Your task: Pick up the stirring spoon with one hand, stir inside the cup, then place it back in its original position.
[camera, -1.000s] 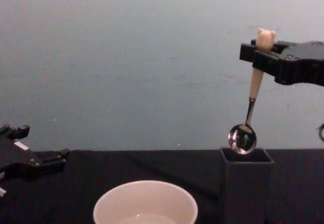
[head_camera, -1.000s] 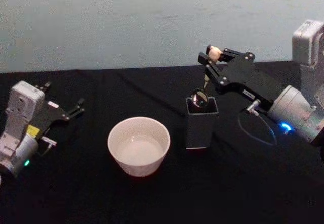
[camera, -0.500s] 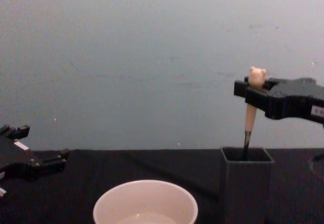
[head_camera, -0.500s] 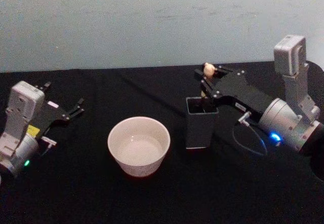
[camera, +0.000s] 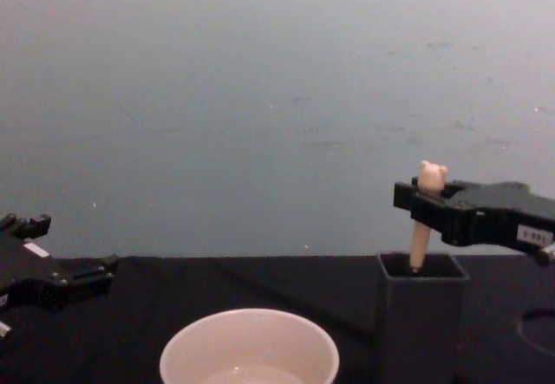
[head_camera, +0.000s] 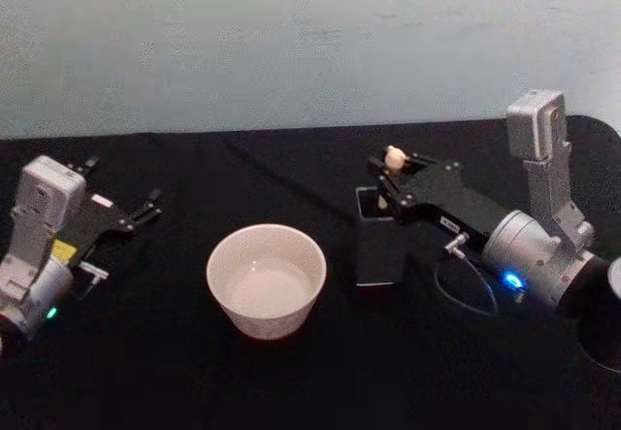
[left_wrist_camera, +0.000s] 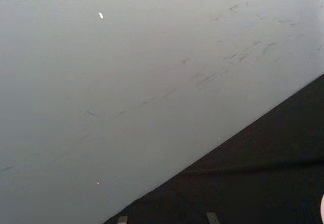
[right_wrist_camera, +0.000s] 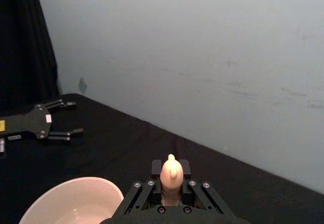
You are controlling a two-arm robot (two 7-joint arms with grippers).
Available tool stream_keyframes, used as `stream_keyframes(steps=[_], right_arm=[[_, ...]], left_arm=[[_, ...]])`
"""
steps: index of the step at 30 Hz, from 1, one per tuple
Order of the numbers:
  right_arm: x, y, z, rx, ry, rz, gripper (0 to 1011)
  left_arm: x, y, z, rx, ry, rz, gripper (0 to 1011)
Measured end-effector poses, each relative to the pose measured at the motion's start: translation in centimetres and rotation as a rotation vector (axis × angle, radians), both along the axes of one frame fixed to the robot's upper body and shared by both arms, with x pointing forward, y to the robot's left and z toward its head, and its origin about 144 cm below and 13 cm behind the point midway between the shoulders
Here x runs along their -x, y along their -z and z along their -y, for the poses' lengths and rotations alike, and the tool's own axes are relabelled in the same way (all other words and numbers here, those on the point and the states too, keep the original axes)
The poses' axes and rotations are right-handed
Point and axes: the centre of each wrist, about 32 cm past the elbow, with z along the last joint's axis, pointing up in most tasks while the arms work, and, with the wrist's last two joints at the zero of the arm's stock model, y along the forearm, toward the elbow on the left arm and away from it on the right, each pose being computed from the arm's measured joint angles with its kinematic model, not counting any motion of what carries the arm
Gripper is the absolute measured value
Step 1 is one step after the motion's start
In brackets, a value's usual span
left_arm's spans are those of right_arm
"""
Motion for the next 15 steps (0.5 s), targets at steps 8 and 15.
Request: stream_keyframes(steps=[8,15], right_arm=[[-0.1,0.8,-0.1,-0.005,0.027,-0.026,209],[-0.2,1.3,-0.2,-0.008,0.044,-0.045,209]], left_arm=[[0.0,0.0,0.0,0.000,0.000,0.000,1001],[0.0,0.0,0.0,0.000,0.000,0.000,1001]])
